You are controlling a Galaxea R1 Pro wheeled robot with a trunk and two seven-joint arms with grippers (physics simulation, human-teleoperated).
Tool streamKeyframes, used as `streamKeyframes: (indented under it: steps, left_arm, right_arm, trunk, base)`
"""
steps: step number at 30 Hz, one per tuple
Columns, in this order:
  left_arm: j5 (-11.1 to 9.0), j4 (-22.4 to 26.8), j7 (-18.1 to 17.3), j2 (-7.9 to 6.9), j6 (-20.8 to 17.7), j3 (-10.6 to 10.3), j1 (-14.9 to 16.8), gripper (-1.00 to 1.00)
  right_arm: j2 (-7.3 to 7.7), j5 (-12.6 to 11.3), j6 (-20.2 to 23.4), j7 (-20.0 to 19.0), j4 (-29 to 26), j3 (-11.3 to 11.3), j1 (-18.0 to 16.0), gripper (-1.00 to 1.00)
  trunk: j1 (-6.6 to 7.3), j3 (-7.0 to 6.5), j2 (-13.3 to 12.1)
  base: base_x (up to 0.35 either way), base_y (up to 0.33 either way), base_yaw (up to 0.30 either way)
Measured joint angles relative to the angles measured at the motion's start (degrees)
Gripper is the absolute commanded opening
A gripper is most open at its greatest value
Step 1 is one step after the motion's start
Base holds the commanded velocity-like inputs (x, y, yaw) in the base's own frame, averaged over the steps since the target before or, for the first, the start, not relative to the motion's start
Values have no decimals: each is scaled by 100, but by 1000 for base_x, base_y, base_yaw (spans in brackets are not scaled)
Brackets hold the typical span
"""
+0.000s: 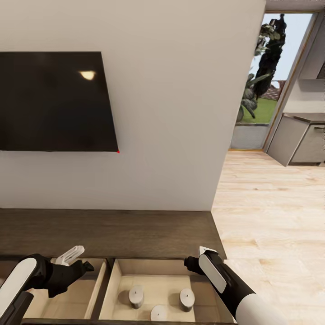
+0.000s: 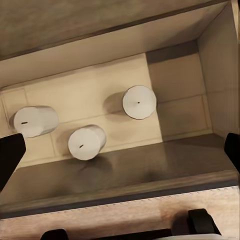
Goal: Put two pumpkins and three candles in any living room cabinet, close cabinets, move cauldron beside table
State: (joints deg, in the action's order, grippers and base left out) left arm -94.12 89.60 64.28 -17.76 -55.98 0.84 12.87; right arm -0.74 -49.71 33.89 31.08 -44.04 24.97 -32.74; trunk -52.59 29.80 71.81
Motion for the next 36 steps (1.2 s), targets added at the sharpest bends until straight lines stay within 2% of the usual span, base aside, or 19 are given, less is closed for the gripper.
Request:
streamKeyframes:
  steps: [12, 36]
  left_arm:
    - [0, 0, -2, -4, 3, 0, 0, 100]
    - [2, 0, -11, -16, -2, 0, 0, 100]
  right_arm:
    - [0, -1, 1, -2, -1, -1, 0, 100]
    - [10, -1, -3, -10, -1, 0, 1, 100]
  trunk:
    - [1, -1, -2]
    - [-1, -1, -2]
  base:
    - [-53, 0, 0]
    - [-326, 0, 0]
